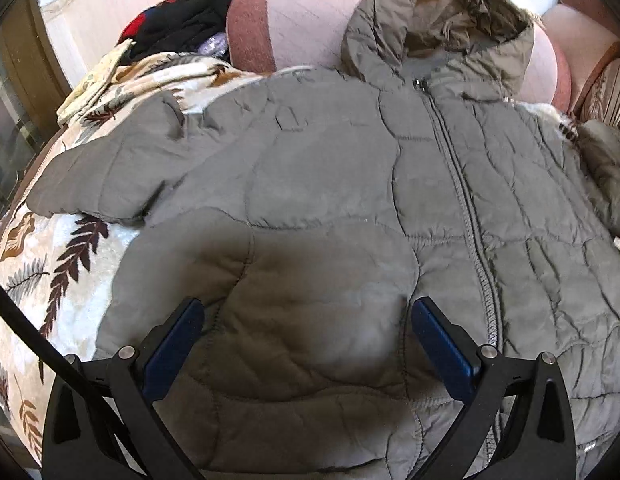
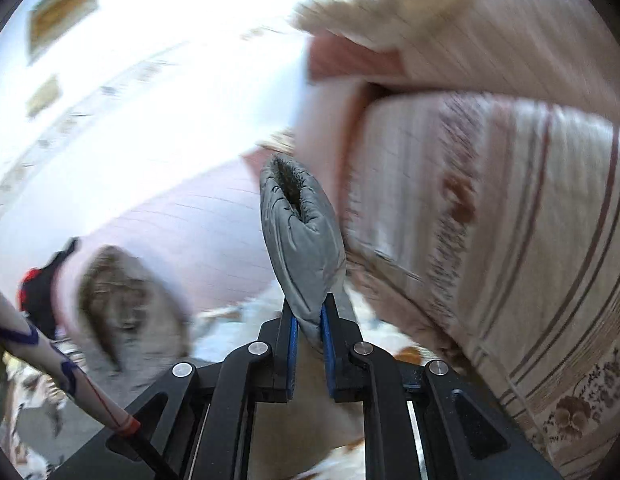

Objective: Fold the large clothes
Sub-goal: 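Carry the held sleeve across the jacket front with the right gripper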

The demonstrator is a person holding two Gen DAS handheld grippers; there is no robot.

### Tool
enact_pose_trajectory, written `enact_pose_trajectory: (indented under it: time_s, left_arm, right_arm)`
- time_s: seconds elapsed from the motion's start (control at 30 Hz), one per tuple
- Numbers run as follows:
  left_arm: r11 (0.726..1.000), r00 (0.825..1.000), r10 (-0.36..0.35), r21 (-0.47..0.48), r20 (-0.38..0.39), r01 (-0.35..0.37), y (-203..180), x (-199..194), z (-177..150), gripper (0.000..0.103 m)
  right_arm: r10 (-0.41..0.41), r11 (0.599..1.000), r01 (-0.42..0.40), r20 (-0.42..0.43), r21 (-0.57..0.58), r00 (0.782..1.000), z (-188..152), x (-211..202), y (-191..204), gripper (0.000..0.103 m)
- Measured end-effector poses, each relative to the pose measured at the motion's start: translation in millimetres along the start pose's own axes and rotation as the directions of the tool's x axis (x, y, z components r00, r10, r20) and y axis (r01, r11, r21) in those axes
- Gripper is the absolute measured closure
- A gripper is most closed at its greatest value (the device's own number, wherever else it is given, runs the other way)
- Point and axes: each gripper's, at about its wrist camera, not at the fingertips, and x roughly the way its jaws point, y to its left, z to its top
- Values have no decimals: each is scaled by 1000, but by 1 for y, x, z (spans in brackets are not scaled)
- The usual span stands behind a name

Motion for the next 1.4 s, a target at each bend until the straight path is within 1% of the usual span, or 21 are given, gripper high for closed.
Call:
enact_pose_trajectory:
  time_s: [0.13, 0.2, 0.37, 0.43, 0.53, 0.57, 0.63, 0.7, 0.73, 0.77, 0.8, 0.87, 0.97, 1.03, 1.1, 1.17, 1.27, 1.3, 1.33, 1.4]
  left_arm:
    - [999, 999, -19, -33, 39, 20, 10, -15, 3, 0]
    - [999, 998, -20, -48, 55, 22, 16, -20, 3, 0]
    - [997, 997, -21, -75, 76, 26, 30, -28, 5, 0]
    - [995, 996, -21, -91, 85, 29, 37, -30, 6, 0]
    - [992, 994, -17, -126, 105, 30, 48, -34, 9, 0]
    - [990, 994, -17, -140, 112, 33, 52, -35, 10, 0]
    - [986, 992, -20, -163, 124, 41, 59, -35, 13, 0]
    - [983, 992, -9, -180, 128, 32, 64, -34, 16, 0]
    - [982, 992, -3, -185, 127, 27, 66, -33, 17, 0]
    - [981, 992, 1, -190, 125, 23, 67, -32, 17, 0]
    - [979, 993, 2, -201, 122, 23, 70, -31, 18, 0]
    - [976, 993, 5, -215, 119, 21, 74, -30, 18, 0]
    - [974, 993, 10, -227, 114, 16, 77, -28, 17, 0]
    - [973, 994, 10, -232, 109, 15, 78, -25, 18, 0]
    - [972, 994, 14, -235, 106, 11, 78, -23, 18, 0]
    - [971, 995, 18, -237, 102, 7, 77, -20, 20, 0]
    - [969, 995, 17, -248, 95, 7, 80, -16, 22, 0]
    - [968, 996, 15, -253, 92, 8, 81, -15, 22, 0]
    - [966, 996, 13, -256, 90, 11, 81, -14, 22, 0]
    - [966, 996, 7, -259, 87, 16, 81, -13, 23, 0]
  right_arm:
    - [116, 992, -115, 15, -45, 993, 5, -31, 53, 91]
    - [181, 981, -180, 7, -73, 983, 2, -46, 80, 91]
    - [285, 952, -287, -35, -110, 958, -17, -68, 126, 91]
    - [325, 937, -330, -63, -115, 944, -26, -69, 142, 91]
    - [384, 912, -396, -116, -112, 916, -45, -63, 167, 91]
    - [406, 900, -422, -139, -112, 903, -53, -62, 179, 91]
    - [435, 882, -456, -169, -115, 884, -69, -61, 195, 91]
    - [466, 863, -492, -199, -111, 862, -82, -55, 209, 91]
    - [478, 855, -507, -217, -108, 851, -90, -50, 216, 91]
    - [484, 852, -514, -227, -99, 845, -96, -47, 221, 91]
    - [500, 844, -531, -252, -73, 829, -106, -38, 229, 91]
    - [514, 834, -549, -297, -46, 805, -125, -23, 242, 91]
    - [522, 826, -564, -353, -20, 777, -152, 0, 255, 91]
    - [513, 827, -562, -390, -12, 764, -171, 16, 264, 91]
    - [508, 826, -564, -446, 9, 737, -193, 36, 271, 91]
    - [494, 832, -555, -472, 11, 730, -207, 47, 275, 91]
    - [498, 822, -569, -516, 26, 697, -226, 63, 282, 91]
    - [498, 822, -569, -523, 29, 692, -232, 67, 284, 91]
    - [500, 820, -572, -526, 32, 688, -234, 69, 285, 88]
    - [507, 812, -583, -542, 39, 670, -239, 72, 287, 85]
